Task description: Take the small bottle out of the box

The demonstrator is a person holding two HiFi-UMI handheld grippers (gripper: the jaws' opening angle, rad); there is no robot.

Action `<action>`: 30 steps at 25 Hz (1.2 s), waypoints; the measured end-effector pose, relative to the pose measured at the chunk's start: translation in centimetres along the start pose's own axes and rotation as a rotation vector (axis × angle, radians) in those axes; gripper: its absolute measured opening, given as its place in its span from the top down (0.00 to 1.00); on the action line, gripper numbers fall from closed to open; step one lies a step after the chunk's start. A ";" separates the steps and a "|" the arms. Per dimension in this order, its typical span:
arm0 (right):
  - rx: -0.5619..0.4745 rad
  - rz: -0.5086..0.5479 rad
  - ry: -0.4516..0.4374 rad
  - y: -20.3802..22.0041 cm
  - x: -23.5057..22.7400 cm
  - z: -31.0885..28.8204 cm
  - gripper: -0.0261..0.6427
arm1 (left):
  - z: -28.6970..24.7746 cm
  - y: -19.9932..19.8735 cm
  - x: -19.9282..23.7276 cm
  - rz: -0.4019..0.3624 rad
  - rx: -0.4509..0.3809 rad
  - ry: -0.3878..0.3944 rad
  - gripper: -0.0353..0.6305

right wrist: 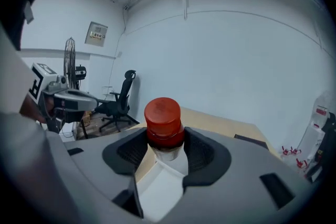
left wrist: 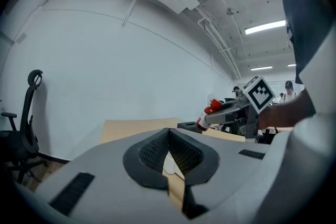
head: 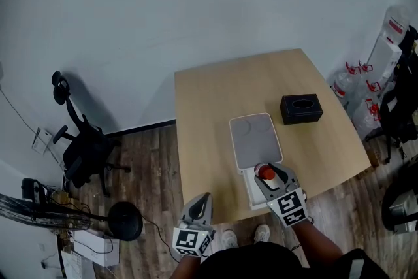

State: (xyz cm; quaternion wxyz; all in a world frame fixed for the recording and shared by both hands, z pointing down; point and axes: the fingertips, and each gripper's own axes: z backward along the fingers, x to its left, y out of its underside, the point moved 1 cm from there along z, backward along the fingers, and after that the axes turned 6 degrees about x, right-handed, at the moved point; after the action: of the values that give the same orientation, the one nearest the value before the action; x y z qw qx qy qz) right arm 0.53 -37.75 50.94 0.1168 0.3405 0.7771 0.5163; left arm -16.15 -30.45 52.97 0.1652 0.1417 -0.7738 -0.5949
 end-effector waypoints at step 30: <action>-0.201 -0.053 0.129 -6.5 -4.6 6.4 0.62 | -2.2 -2.8 -3.3 -0.022 -0.034 0.064 0.93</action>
State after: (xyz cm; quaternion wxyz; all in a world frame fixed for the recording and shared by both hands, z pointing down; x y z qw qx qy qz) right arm 4.70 -37.60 41.60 0.1135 0.2724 0.7361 0.6092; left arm -12.21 -31.72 50.52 0.1855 0.1664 -0.7564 -0.6048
